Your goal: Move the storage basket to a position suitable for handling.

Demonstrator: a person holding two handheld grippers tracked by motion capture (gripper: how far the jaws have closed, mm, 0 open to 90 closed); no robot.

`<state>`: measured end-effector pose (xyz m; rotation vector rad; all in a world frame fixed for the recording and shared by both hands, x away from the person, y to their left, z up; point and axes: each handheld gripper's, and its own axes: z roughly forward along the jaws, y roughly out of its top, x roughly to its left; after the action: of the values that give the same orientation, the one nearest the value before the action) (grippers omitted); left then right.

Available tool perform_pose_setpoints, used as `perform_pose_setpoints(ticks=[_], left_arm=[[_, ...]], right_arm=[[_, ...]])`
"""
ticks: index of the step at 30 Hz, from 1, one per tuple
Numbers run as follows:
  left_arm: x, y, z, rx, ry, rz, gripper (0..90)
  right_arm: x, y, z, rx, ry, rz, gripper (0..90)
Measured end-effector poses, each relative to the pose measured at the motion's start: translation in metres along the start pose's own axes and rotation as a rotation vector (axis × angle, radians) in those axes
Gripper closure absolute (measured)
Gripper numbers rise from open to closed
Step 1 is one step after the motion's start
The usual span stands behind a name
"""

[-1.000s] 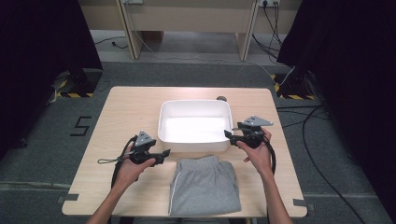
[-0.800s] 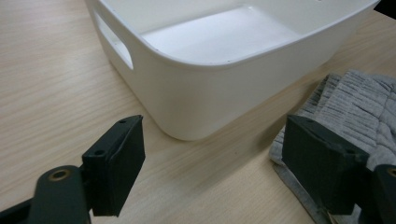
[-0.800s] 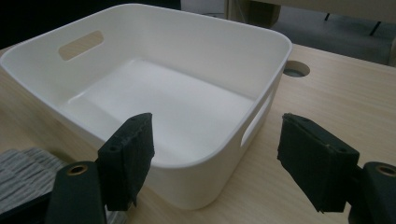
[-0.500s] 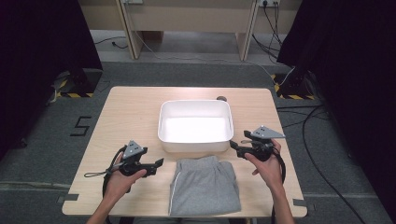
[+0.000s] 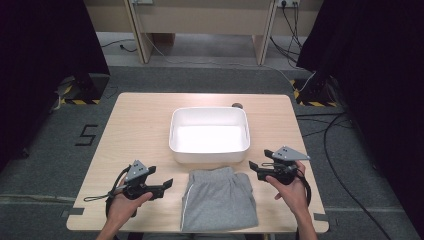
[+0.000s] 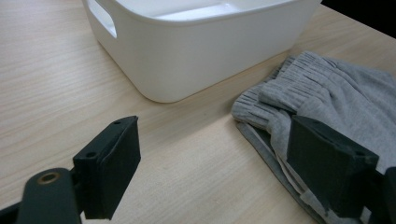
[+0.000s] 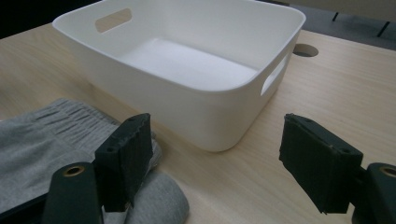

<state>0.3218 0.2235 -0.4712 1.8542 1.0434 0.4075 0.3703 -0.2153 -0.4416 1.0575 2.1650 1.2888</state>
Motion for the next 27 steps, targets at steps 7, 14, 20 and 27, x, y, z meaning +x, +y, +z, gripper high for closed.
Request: perform_pose_setpoints(ticks=[7,14,20,27], left_arm=[[-0.008,-0.004,-0.003,-0.002,-0.015,0.008,16.9],[-0.017,-0.011,-0.005,0.002,-0.032,0.013,16.4],[-0.023,-0.016,-0.008,0.008,-0.045,0.013,16.0],[-0.031,-0.025,-0.01,0.015,-0.061,0.012,15.7]], right_arm=[[0.003,-0.008,-0.004,0.004,0.006,-0.001,26.2],[0.008,-0.016,-0.007,0.007,0.019,0.003,25.1],[0.014,-0.021,-0.007,0.011,0.044,-0.009,23.6],[0.019,-0.023,-0.006,0.016,0.055,-0.019,21.5]])
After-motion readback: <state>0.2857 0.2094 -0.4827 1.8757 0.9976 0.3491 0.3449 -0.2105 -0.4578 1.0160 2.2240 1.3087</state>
